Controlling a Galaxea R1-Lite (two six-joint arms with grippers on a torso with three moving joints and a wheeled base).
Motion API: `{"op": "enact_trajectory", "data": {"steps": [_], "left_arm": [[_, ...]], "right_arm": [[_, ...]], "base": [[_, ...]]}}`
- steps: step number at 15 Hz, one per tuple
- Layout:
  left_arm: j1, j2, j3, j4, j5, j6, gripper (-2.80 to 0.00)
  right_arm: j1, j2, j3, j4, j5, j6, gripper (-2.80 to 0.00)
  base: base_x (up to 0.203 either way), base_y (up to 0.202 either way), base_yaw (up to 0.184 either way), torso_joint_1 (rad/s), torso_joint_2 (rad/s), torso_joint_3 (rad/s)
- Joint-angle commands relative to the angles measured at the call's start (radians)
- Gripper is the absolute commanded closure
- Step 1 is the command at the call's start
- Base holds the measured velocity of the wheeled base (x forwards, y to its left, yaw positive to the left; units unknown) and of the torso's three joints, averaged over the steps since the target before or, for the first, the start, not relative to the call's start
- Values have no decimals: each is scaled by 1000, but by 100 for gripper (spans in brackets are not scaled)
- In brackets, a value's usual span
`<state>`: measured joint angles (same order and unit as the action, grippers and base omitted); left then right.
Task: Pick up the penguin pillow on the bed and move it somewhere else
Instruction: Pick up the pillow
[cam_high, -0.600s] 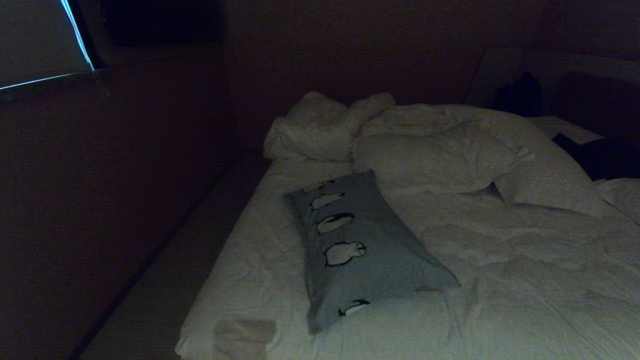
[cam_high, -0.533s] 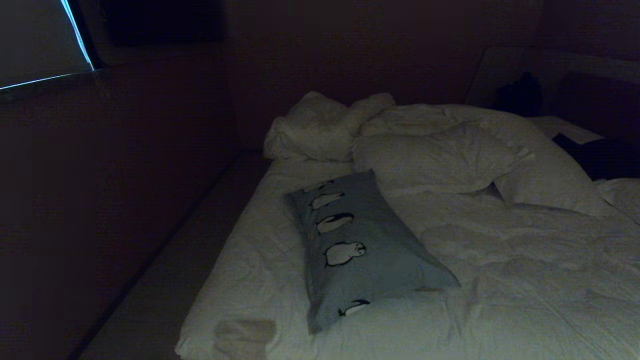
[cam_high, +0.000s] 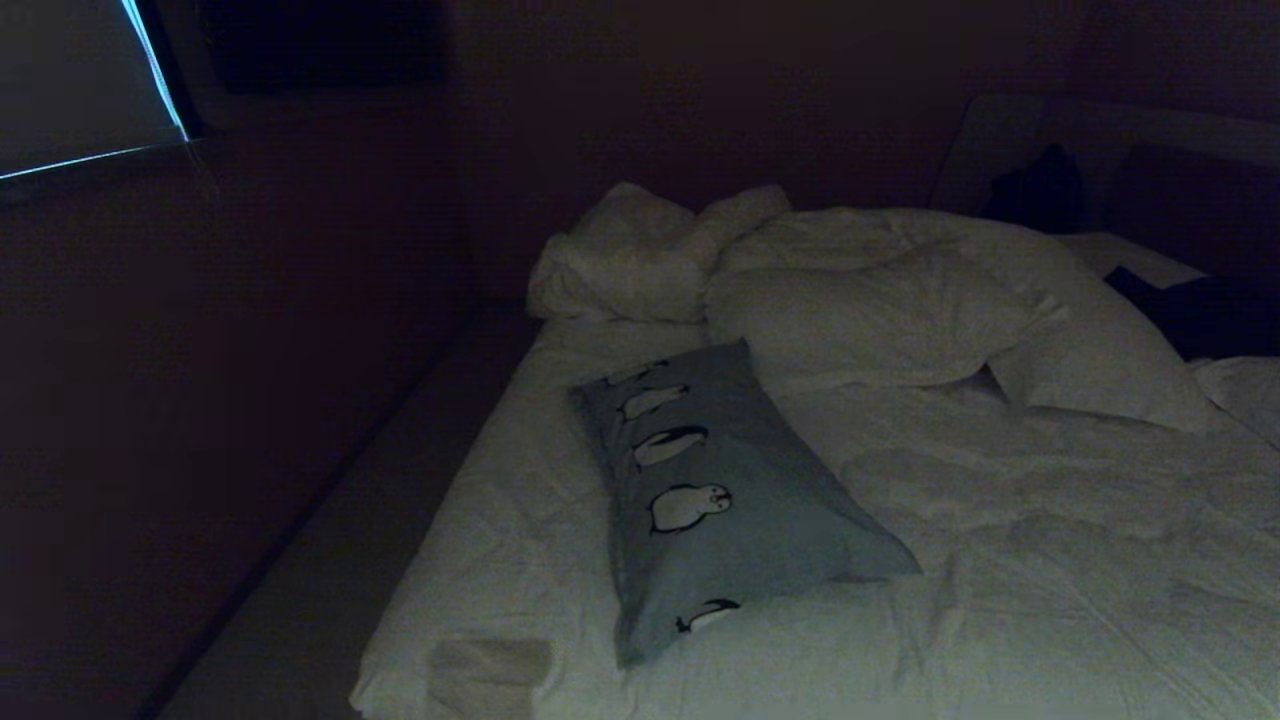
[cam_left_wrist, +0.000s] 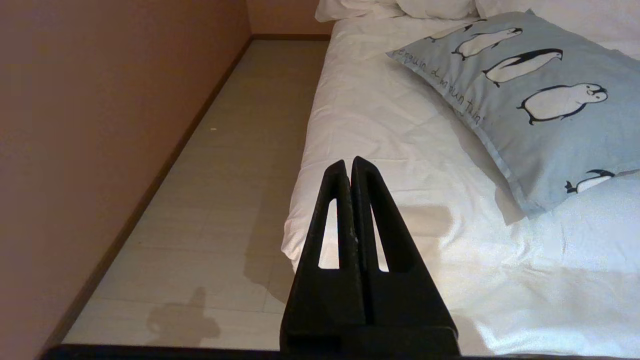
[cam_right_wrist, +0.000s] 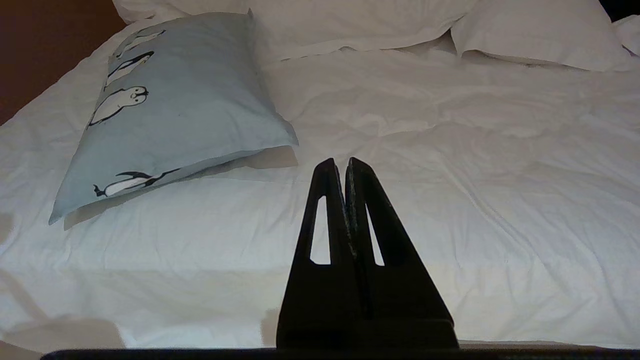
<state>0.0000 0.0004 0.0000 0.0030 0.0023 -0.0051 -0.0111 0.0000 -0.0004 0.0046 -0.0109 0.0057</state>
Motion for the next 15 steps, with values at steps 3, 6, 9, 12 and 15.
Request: {"op": "enact_trajectory", "data": {"steps": [3, 6, 9, 12, 15], "left_arm": [[0, 0, 2, 0, 1, -1, 0], [-1, 0, 2, 0, 1, 0, 0], [0, 0, 2, 0, 1, -1, 0], [0, 0, 2, 0, 1, -1, 0], [0, 0, 2, 0, 1, 1, 0]], "right_arm": [[0, 2, -1, 0, 0, -4, 0], [-1, 2, -3, 2, 1, -7, 0], [-1, 2, -8, 8, -1, -14, 0], [-1, 4, -89, 51, 11, -11, 0], [-1, 37, -188, 147, 65, -11, 0]], "base": [[0, 0, 0, 0, 0, 0], [0, 0, 0, 0, 0, 0], [0, 0, 0, 0, 0, 0], [0, 0, 0, 0, 0, 0], [0, 0, 0, 0, 0, 0]]}}
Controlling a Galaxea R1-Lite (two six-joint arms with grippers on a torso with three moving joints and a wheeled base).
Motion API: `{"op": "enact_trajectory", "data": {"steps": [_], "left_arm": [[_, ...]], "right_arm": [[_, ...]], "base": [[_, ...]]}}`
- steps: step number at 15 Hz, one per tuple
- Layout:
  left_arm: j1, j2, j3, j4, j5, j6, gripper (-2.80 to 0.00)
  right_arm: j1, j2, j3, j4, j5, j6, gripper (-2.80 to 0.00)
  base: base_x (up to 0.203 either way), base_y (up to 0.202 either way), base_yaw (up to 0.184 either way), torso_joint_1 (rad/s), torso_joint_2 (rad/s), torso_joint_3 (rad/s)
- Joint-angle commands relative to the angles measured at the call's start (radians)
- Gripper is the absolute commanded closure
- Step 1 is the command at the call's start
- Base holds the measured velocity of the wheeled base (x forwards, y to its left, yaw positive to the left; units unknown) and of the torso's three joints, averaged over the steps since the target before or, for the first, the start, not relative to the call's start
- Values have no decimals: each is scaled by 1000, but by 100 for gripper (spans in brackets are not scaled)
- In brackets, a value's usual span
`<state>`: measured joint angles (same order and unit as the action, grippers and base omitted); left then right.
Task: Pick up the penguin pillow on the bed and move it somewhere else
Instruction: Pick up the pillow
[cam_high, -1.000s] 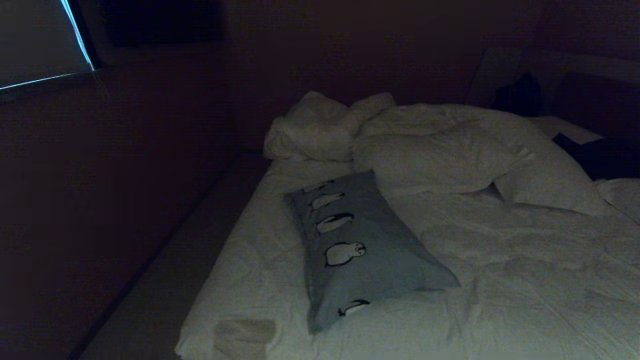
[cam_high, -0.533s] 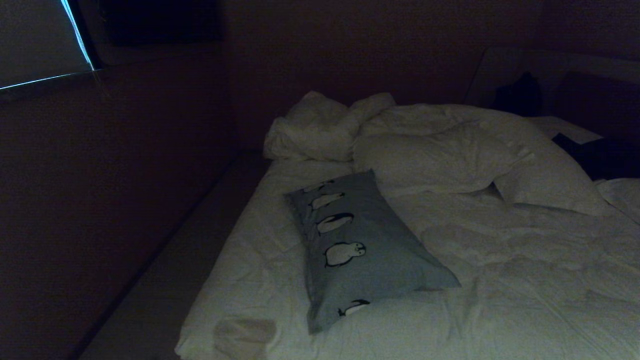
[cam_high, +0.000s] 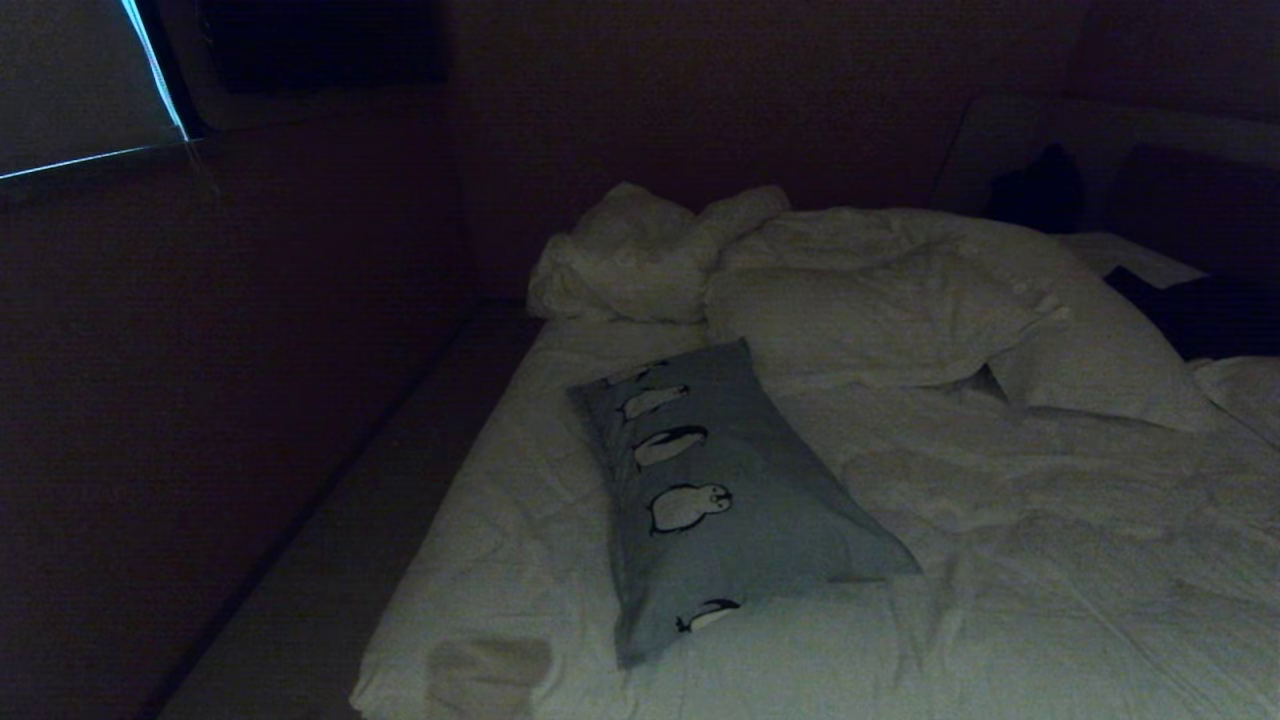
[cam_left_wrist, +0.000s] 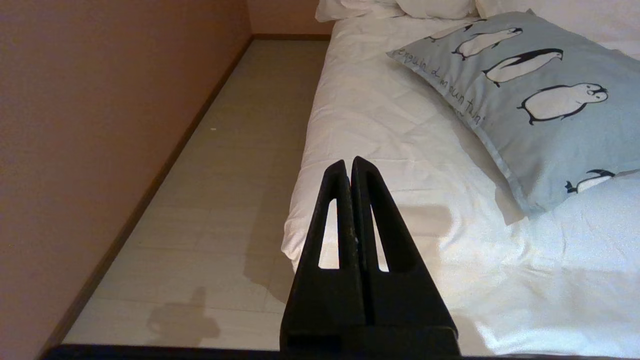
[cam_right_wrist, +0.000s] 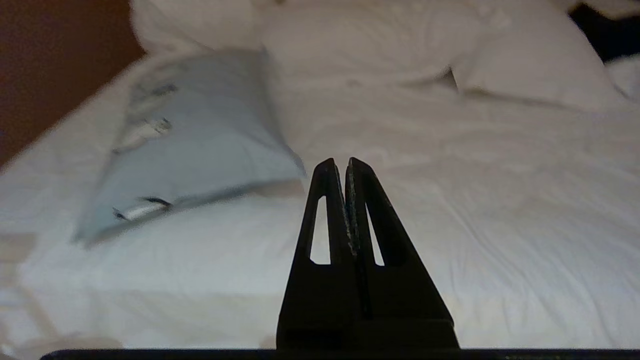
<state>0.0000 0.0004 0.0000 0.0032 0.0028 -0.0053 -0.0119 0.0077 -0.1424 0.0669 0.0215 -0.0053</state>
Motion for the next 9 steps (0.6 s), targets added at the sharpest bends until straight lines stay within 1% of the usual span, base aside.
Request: {"op": "enact_trajectory", "data": {"steps": [1, 4, 5, 9], "left_arm": [[0, 0, 2, 0, 0, 1, 0], [0, 0, 2, 0, 0, 0, 0], [0, 0, 2, 0, 0, 0, 0], [0, 0, 2, 0, 0, -1, 0]], "right_arm": [[0, 65, -61, 89, 39, 0, 0], [0, 277, -108, 55, 58, 3, 0], [0, 377, -121, 16, 66, 4, 0], [1, 833, -179, -226, 114, 9, 0]], "base": [[0, 0, 0, 0, 0, 0], [0, 0, 0, 0, 0, 0], [0, 0, 0, 0, 0, 0], [0, 0, 0, 0, 0, 0]]}}
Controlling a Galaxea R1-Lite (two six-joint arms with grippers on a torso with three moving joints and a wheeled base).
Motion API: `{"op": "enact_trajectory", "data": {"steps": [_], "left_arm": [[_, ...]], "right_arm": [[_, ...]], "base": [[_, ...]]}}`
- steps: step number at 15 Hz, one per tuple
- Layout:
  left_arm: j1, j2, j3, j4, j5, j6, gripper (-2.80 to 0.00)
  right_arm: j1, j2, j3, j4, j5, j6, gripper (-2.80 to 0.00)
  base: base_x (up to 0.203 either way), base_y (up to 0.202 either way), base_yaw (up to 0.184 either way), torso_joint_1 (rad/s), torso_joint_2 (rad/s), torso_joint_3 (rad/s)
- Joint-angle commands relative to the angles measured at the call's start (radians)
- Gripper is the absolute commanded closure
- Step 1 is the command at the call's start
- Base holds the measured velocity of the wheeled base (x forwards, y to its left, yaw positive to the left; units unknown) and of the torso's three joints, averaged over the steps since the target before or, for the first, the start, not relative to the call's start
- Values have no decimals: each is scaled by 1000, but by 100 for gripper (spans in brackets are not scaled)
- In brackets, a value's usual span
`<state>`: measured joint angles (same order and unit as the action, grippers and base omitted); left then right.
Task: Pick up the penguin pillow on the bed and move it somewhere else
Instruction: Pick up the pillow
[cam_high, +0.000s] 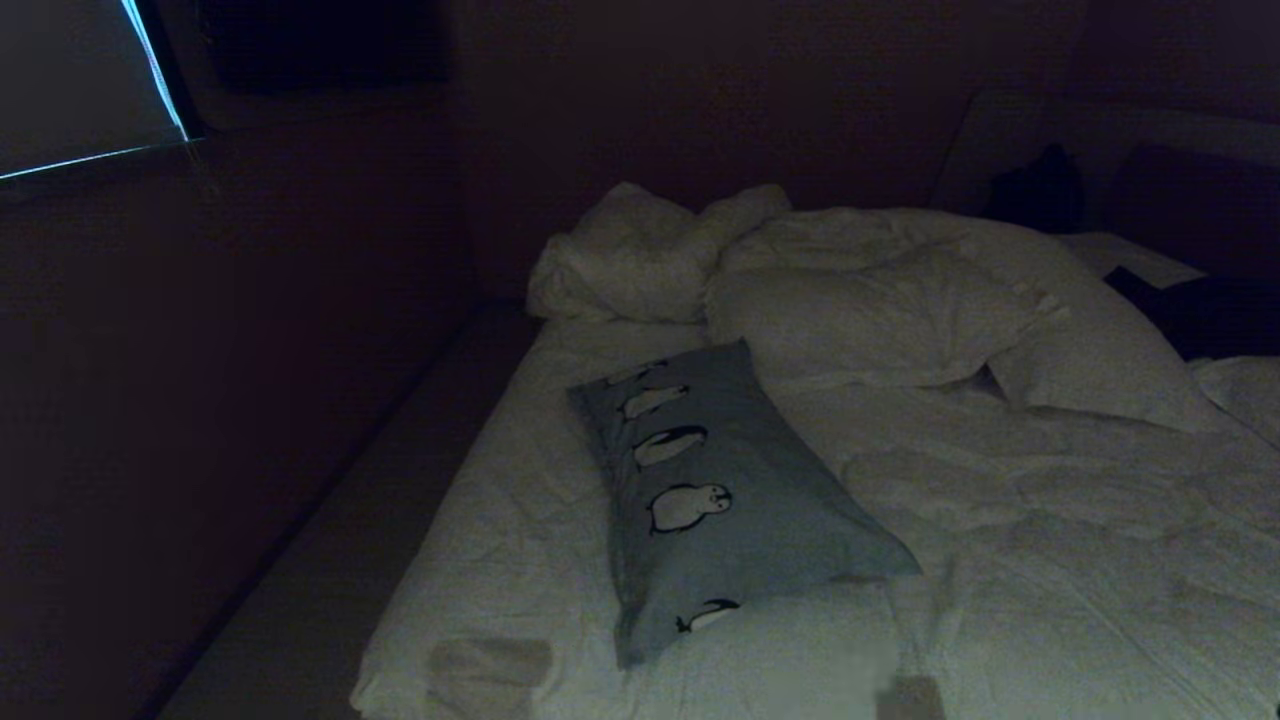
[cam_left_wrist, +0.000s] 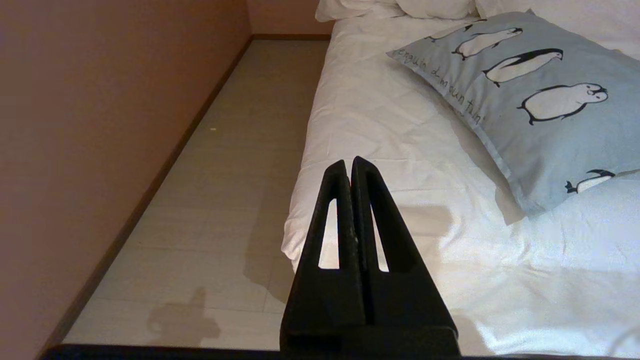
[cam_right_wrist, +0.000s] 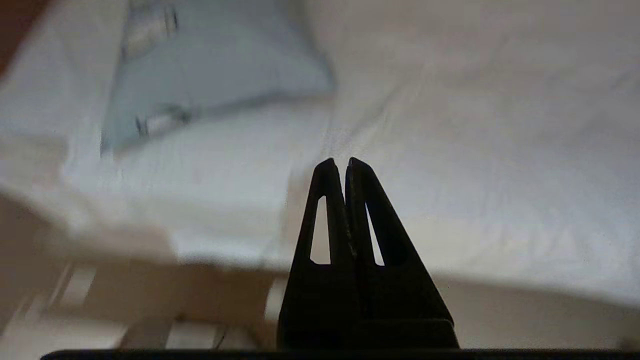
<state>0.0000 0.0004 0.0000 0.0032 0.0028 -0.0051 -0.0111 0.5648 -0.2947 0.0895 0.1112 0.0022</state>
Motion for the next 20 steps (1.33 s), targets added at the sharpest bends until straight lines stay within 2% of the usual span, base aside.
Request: {"op": "enact_trajectory", "data": {"steps": [1, 6, 11, 20], "left_arm": [[0, 0, 2, 0, 0, 1, 0], [0, 0, 2, 0, 0, 0, 0], [0, 0, 2, 0, 0, 0, 0], [0, 0, 2, 0, 0, 0, 0]], "right_arm": [[0, 387, -55, -299, 39, 3, 0], [51, 882, -250, -515, 75, 22, 0], [118, 1187, -471, -667, 70, 25, 0], [321, 1593, -763, -808, -153, 2, 0]], "base": [[0, 0, 0, 0, 0, 0], [0, 0, 0, 0, 0, 0], [0, 0, 0, 0, 0, 0], [0, 0, 0, 0, 0, 0]]}}
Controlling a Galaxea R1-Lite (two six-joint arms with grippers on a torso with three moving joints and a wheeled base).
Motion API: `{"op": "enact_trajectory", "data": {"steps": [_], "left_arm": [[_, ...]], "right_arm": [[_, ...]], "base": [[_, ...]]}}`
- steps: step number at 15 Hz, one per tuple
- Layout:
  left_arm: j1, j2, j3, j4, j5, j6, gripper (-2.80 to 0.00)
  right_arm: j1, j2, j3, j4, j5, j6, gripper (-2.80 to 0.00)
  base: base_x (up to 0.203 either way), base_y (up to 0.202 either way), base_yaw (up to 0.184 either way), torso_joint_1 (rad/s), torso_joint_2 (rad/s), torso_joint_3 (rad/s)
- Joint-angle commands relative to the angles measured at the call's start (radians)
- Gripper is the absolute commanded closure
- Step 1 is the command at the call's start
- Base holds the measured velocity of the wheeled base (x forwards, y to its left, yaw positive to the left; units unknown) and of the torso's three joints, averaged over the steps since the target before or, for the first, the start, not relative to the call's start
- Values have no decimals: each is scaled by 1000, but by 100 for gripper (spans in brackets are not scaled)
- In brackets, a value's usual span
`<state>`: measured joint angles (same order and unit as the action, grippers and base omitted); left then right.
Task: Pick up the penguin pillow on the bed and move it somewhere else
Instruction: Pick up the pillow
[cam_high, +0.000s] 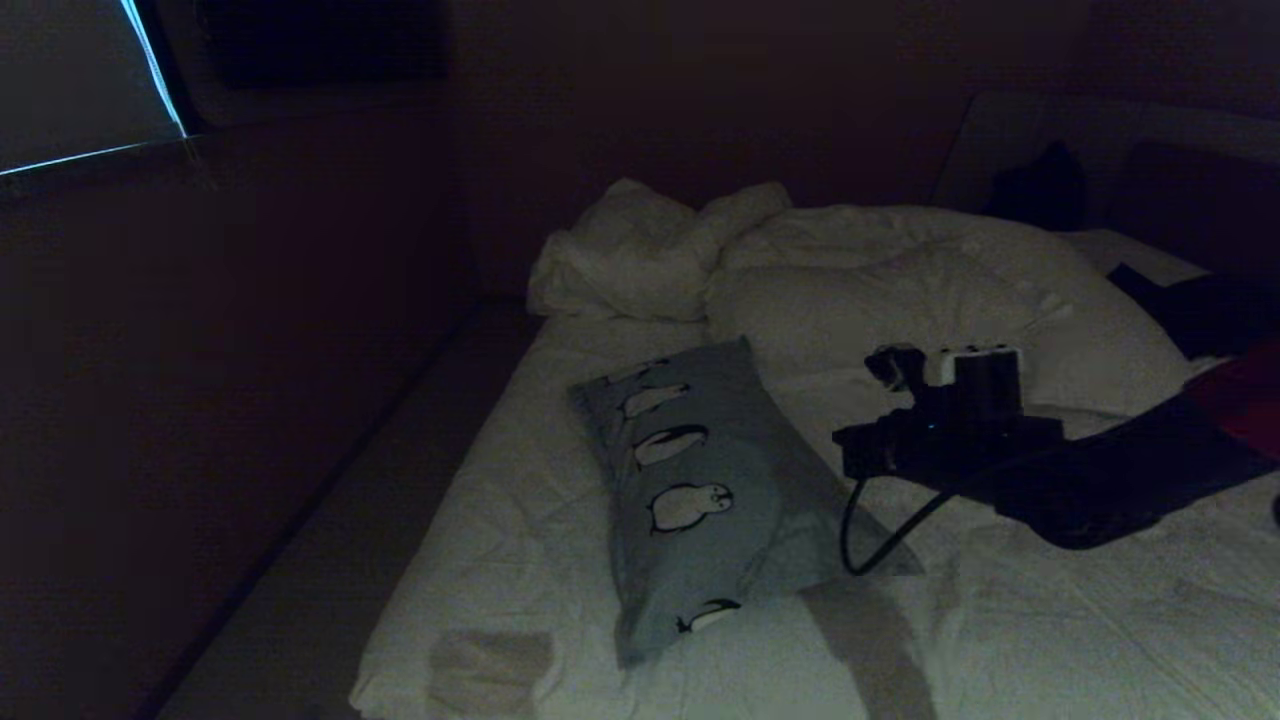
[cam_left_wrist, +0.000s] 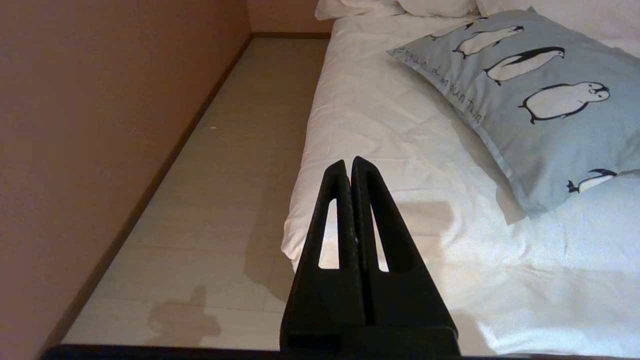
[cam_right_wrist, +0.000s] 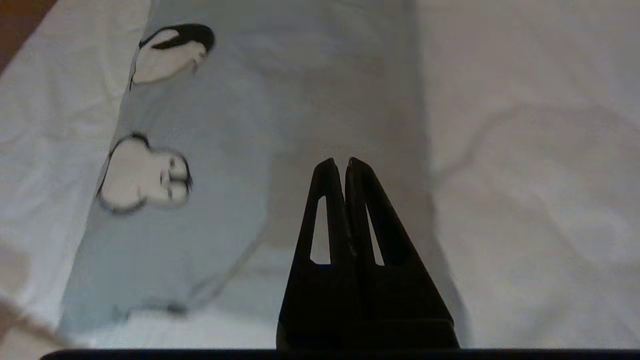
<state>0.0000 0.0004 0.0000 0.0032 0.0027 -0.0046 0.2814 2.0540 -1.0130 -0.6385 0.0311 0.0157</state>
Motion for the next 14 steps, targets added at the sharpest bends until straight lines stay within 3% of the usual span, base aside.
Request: {"op": "enact_trajectory", "data": {"steps": [1, 8, 9, 14], "left_arm": [[0, 0, 2, 0, 0, -2, 0], [0, 0, 2, 0, 0, -2, 0], [0, 0, 2, 0, 0, 0, 0], [0, 0, 2, 0, 0, 0, 0]], "right_arm": [[43, 132, -71, -97, -82, -25, 0], [72, 188, -89, -150, -137, -42, 0], [78, 204, -92, -150, -139, -42, -280], [140, 255, -92, -183, -192, -57, -280]], "base": [[0, 0, 0, 0, 0, 0], [0, 0, 0, 0, 0, 0], [0, 0, 0, 0, 0, 0], [0, 0, 0, 0, 0, 0]]}}
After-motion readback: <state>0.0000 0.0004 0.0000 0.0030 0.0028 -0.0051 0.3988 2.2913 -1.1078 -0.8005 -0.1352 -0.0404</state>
